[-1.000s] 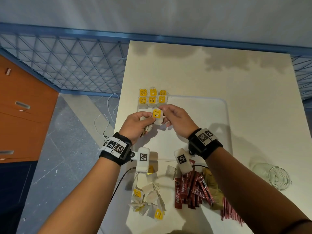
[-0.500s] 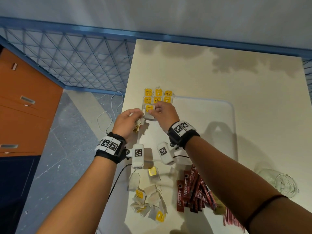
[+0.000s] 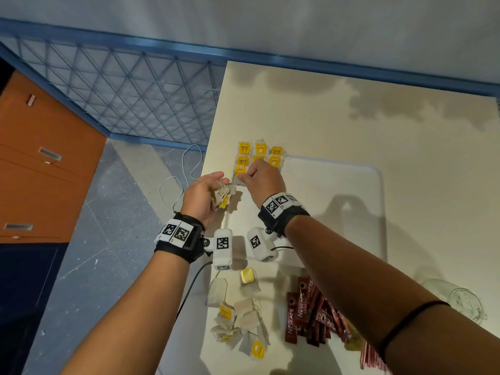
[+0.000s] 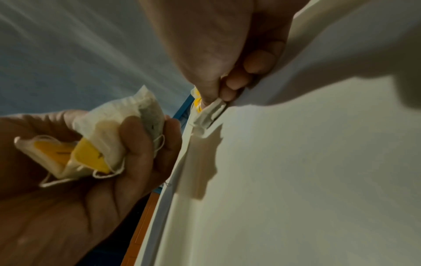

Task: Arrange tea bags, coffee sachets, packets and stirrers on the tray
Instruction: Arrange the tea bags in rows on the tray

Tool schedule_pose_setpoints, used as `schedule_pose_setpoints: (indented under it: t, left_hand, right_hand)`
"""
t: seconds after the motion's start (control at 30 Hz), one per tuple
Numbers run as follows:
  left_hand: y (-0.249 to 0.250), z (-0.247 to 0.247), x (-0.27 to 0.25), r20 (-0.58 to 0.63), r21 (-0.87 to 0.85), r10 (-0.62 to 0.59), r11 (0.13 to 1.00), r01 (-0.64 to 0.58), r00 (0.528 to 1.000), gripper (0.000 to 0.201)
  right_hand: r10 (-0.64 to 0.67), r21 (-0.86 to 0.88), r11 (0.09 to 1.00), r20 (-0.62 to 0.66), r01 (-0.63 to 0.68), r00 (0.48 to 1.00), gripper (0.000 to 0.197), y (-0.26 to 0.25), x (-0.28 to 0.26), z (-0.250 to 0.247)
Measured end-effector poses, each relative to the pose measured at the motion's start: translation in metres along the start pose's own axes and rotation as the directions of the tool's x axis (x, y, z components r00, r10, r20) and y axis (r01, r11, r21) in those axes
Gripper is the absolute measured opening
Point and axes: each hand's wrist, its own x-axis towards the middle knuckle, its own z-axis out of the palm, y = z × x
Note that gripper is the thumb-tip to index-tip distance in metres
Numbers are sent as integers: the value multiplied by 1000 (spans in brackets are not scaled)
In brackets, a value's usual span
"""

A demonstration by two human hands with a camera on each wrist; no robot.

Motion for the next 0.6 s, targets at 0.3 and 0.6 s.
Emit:
schedule_pose_setpoints:
  t: [0.3,0.6]
  left_hand:
    - [-2,6,-4,101,43,36,998,-40,994,41]
    - [-7,24,-9,232,-29,-40,998,48,972,15]
  right_hand:
    - [-69,141,988,33,63,997,21,4,-18,-14]
    - [-144,356,931,148,83,978,14,25,-65,-40]
